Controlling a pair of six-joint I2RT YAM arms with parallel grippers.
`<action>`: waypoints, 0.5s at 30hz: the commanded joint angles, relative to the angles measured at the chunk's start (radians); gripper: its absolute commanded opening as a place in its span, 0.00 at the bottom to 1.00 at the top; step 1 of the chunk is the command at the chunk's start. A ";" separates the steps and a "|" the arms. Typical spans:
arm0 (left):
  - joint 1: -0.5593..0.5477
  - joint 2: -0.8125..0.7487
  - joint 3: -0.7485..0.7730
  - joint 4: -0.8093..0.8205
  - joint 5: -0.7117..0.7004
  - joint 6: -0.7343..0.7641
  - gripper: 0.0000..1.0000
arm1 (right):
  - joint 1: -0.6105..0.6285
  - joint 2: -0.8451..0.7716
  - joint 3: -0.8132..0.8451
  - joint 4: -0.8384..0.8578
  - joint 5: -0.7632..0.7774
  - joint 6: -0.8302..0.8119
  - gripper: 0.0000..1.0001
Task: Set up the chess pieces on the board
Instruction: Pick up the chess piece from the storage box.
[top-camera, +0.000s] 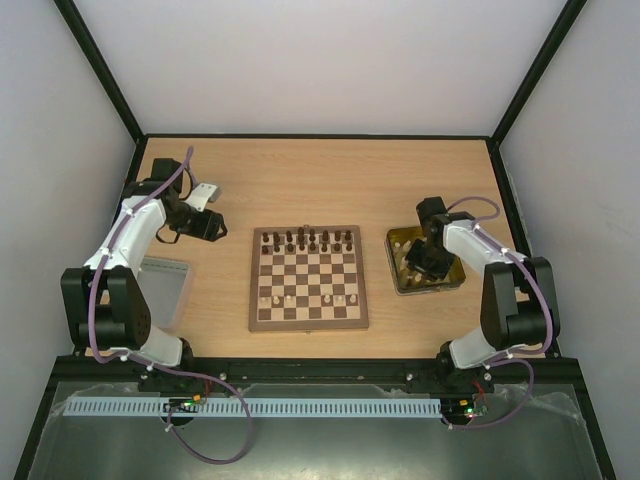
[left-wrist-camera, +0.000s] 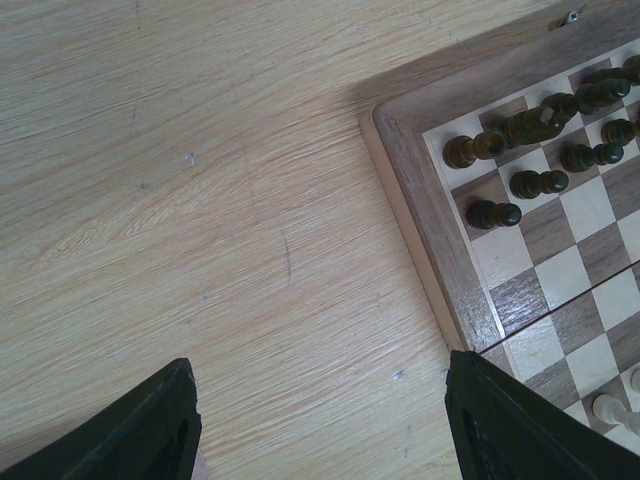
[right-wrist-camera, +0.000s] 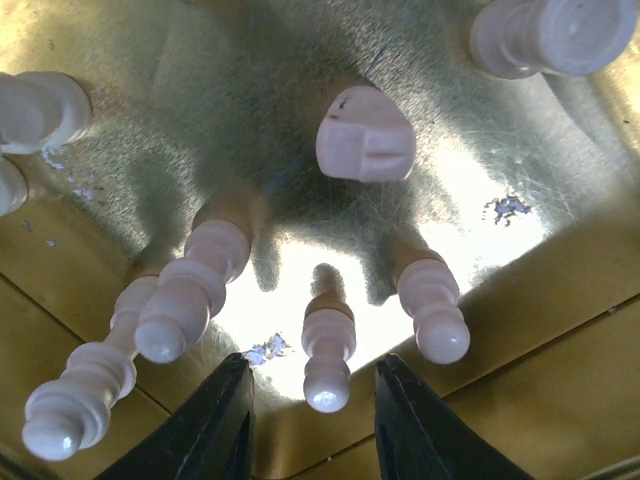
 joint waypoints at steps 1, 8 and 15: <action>-0.003 -0.006 0.005 -0.009 -0.013 -0.003 0.69 | -0.010 0.018 -0.004 0.019 0.020 -0.015 0.31; -0.004 -0.010 -0.007 -0.009 -0.016 -0.001 0.69 | -0.018 0.039 -0.008 0.040 0.015 -0.018 0.22; -0.009 -0.014 -0.008 -0.007 -0.018 0.003 0.69 | -0.019 0.041 -0.021 0.047 0.017 -0.018 0.19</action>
